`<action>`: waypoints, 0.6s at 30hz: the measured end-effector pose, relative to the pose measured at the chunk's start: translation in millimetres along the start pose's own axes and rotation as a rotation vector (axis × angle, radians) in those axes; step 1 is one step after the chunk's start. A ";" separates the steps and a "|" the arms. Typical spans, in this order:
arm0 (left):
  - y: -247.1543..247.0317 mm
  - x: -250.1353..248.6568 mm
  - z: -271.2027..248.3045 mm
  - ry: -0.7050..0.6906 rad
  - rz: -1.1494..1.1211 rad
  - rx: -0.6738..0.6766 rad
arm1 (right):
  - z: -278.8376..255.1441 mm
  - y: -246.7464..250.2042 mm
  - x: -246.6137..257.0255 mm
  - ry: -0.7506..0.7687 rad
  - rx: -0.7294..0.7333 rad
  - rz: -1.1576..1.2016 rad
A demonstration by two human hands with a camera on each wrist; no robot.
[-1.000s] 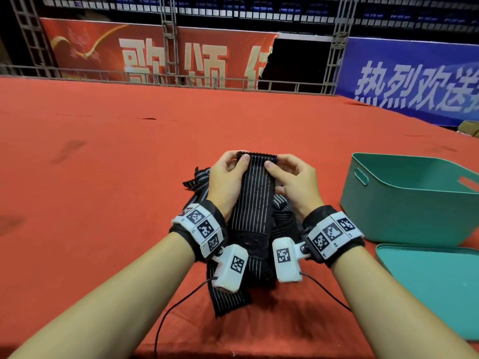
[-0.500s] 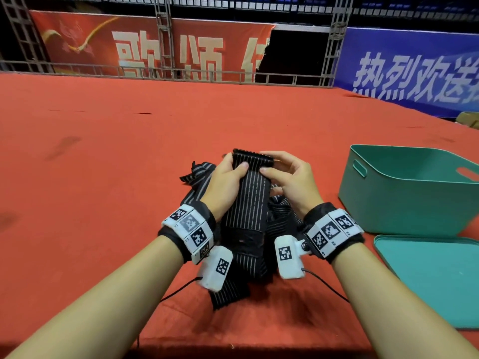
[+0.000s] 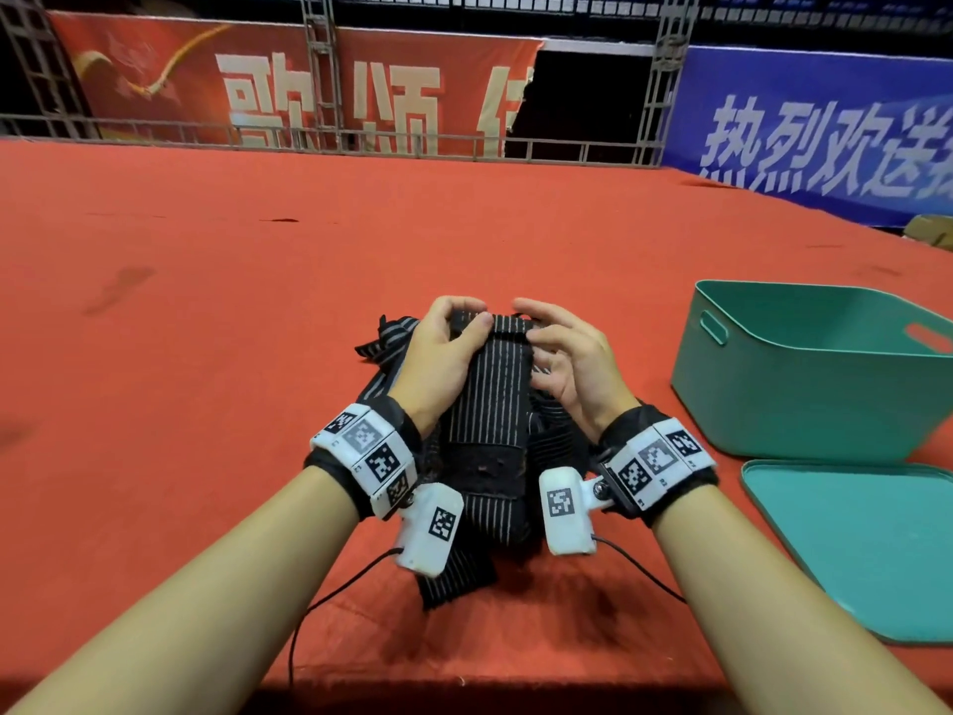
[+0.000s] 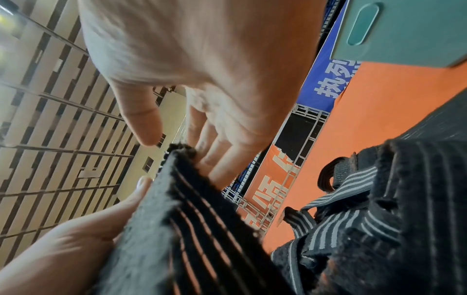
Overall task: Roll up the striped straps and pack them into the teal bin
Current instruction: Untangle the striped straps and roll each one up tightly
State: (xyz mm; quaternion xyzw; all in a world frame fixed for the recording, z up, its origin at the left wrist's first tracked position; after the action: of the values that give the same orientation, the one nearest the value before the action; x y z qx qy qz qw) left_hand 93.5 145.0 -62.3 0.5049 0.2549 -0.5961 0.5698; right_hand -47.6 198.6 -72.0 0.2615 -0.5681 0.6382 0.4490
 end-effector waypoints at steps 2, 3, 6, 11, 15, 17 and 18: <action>1.1 1.2 -0.9 -0.011 0.002 -0.001 | 0.0 4.4 -3.2 -0.004 -0.021 -0.060; 1.9 0.7 -1.3 -0.021 0.003 0.001 | -0.1 5.8 -3.2 0.016 -0.027 -0.113; 4.7 -2.7 -3.3 -0.039 0.002 0.007 | -0.9 6.1 1.6 0.094 -0.029 -0.172; -4.2 9.6 -4.3 0.095 -0.067 0.076 | 0.6 9.3 9.9 0.223 -0.056 -0.229; -9.0 10.7 -0.7 0.142 -0.037 0.080 | -0.3 10.8 6.7 0.231 -0.068 -0.275; -9.2 7.9 2.2 0.106 -0.002 0.067 | -0.3 13.6 2.4 0.193 -0.089 -0.267; -10.1 7.0 3.4 0.075 0.018 0.070 | -0.4 15.3 0.0 0.164 -0.099 -0.234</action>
State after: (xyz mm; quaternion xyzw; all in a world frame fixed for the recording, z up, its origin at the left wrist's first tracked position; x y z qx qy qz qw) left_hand 84.0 141.3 -70.0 0.5489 0.2505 -0.5802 0.5471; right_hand -60.8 199.7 -79.5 0.2505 -0.5257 0.5720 0.5777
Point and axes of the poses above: each hand's wrist, its own z-axis towards the middle knuckle, its own y-axis out of the back of the hand, x = y × z, the point moved 10 cm from there along z, towards the middle knuckle, and after that the axes turned 15 degrees about z, right-handed, at the moved point
